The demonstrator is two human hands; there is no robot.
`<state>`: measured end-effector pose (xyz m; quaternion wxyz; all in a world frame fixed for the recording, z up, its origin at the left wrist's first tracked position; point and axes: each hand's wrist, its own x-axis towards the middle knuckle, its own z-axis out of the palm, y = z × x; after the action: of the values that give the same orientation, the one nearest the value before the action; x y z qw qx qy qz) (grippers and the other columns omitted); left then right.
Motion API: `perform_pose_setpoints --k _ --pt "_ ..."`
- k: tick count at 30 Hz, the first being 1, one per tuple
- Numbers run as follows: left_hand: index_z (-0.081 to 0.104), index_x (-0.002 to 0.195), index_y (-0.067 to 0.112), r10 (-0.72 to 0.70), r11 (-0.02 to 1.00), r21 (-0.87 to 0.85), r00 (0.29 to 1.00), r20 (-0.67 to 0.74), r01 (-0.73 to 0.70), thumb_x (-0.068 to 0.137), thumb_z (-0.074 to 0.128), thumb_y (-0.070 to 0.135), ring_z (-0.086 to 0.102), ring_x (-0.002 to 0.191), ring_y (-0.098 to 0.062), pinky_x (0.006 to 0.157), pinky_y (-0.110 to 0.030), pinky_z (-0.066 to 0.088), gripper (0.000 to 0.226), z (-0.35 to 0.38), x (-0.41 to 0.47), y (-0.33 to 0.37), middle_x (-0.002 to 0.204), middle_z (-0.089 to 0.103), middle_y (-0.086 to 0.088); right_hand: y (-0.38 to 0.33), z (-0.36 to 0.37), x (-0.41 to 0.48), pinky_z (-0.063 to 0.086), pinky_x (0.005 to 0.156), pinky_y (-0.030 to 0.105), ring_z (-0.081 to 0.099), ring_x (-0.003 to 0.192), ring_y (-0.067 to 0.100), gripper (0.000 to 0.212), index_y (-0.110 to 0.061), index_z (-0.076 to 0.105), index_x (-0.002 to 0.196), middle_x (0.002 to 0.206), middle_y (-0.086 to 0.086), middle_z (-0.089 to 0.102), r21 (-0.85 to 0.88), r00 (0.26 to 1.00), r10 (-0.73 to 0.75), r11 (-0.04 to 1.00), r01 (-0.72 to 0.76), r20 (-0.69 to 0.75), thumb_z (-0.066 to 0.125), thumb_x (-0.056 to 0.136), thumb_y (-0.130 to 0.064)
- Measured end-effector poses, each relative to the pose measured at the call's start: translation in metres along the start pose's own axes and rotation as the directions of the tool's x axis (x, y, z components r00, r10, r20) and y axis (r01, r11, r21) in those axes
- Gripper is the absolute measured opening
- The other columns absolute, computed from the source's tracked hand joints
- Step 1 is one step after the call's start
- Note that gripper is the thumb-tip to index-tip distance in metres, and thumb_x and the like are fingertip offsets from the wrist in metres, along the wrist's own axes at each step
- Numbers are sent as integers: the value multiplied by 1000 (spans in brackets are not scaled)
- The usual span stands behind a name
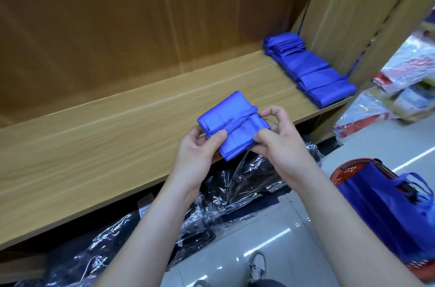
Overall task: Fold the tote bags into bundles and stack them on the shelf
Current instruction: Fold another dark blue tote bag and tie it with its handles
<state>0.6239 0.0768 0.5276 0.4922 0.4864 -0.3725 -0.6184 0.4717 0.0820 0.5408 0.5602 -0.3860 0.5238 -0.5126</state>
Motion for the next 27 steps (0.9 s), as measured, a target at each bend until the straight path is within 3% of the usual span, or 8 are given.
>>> perform_pose_setpoints --k 5,10,13,15,18,22,24,27 --pt "60 111 9 58 993 111 991 -120 -44 91 61 4 70 74 -6 73 -20 54 20 34 51 -2 81 75 8 -11 -58 36 49 94 32 61 93 7 41 -34 54 107 108 -4 63 -460 980 -189 877 139 -64 56 82 -1" --pt "59 114 11 6 986 164 986 -169 22 93 61 15 68 76 -12 89 -38 55 21 53 110 0 99 71 -6 -21 -128 83 39 102 45 45 124 31 48 -26 57 126 128 6 57 -893 891 -450 423 153 -61 49 79 -29" --pt "60 106 14 -14 985 171 989 -147 39 94 61 18 68 80 -14 95 -43 53 13 67 142 1 98 71 -5 -12 -155 114 36 104 55 31 136 37 52 -33 45 139 143 11 43 -958 931 -354 286 18 -88 55 89 -41" --pt "59 106 14 -26 985 164 991 -135 48 95 61 18 70 80 -12 93 -40 54 12 75 167 2 100 71 -5 -3 -165 129 32 109 53 31 136 41 55 -32 42 143 146 16 40 -971 945 -322 239 16 -64 57 91 -42" --pt "59 109 14 -16 974 223 992 -128 45 93 65 20 70 92 -17 91 -39 56 18 84 203 3 112 70 -9 6 -167 138 32 109 48 32 134 43 48 -26 50 139 146 17 42 -983 928 -371 181 20 -49 58 92 -35" --pt "54 95 21 34 959 283 991 -133 5 88 71 26 68 101 -25 89 -45 56 19 95 245 5 115 67 -9 12 -163 138 44 97 55 35 131 41 43 -23 55 134 143 12 47 -986 897 -436 165 -9 -81 58 92 -29" --pt "52 109 22 139 869 493 979 -150 -47 74 73 49 67 101 -26 88 -45 55 49 96 262 8 113 65 -3 15 -164 139 48 91 55 38 131 39 44 -23 55 134 142 9 49 -987 886 -457 160 -13 -86 58 91 -26" --pt "41 137 24 354 447 884 935 -37 -134 84 63 51 58 110 -31 88 -37 47 64 95 272 10 123 58 -8 17 -163 141 49 89 54 43 128 39 49 -21 52 137 141 10 50 -982 858 -501 185 -26 -117 59 89 -26"
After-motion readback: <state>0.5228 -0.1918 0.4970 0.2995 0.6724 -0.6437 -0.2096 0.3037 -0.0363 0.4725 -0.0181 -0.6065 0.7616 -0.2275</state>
